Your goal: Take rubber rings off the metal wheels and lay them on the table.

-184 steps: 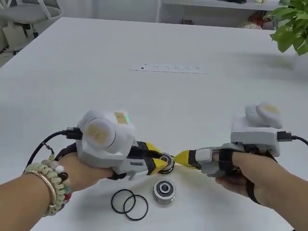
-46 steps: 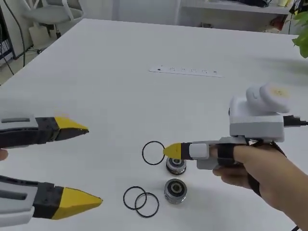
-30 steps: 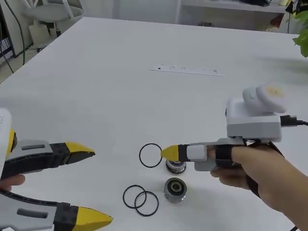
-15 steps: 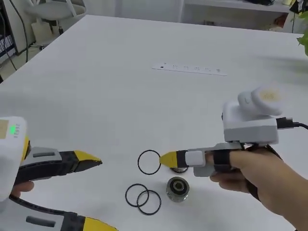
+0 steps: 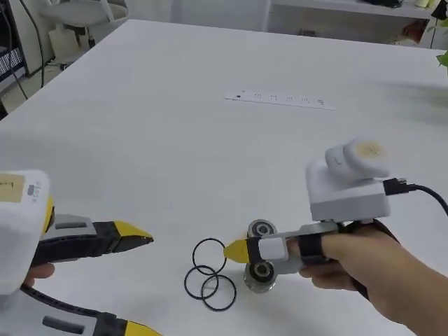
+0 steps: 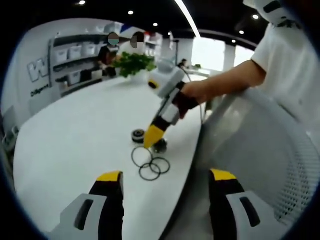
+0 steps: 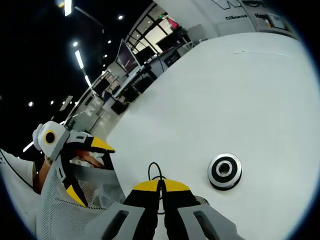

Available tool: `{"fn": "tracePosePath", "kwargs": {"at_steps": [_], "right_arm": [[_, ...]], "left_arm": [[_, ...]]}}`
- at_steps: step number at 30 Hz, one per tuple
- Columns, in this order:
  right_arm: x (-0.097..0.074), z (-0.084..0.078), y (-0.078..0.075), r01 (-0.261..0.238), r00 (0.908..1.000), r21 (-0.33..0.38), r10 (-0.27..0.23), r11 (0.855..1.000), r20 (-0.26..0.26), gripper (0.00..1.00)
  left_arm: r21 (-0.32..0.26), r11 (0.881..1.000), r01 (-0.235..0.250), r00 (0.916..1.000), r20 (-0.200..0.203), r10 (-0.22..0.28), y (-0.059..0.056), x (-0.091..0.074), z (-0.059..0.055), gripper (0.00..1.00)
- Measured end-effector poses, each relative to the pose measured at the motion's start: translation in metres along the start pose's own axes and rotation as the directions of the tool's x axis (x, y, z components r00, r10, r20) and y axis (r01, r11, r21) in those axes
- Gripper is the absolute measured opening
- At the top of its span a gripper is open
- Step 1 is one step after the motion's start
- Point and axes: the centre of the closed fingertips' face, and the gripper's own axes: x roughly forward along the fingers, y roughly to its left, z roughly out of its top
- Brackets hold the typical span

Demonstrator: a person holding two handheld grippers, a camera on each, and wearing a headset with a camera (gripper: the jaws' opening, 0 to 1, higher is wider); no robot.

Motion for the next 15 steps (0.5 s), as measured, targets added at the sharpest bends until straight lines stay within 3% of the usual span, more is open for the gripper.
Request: {"fn": "tracePosePath", "kwargs": {"at_steps": [4,15], "right_arm": [[0.0018,-0.0004,-0.0027,0.006,0.9999,-0.009,-0.006,1.000,-0.008,0.00],[0.0089,-0.0068,-0.0094,0.069,0.9963,-0.112,-0.074,0.991,-0.043,0.00]], "left_arm": [[-0.013,1.000,-0.004,0.9999,0.014,0.004,0.0011,-0.0008,0.0021,0.70],[-0.016,1.000,-0.009,0.9999,-0.007,0.009,0.0020,-0.0004,-0.0019,0.70]]}}
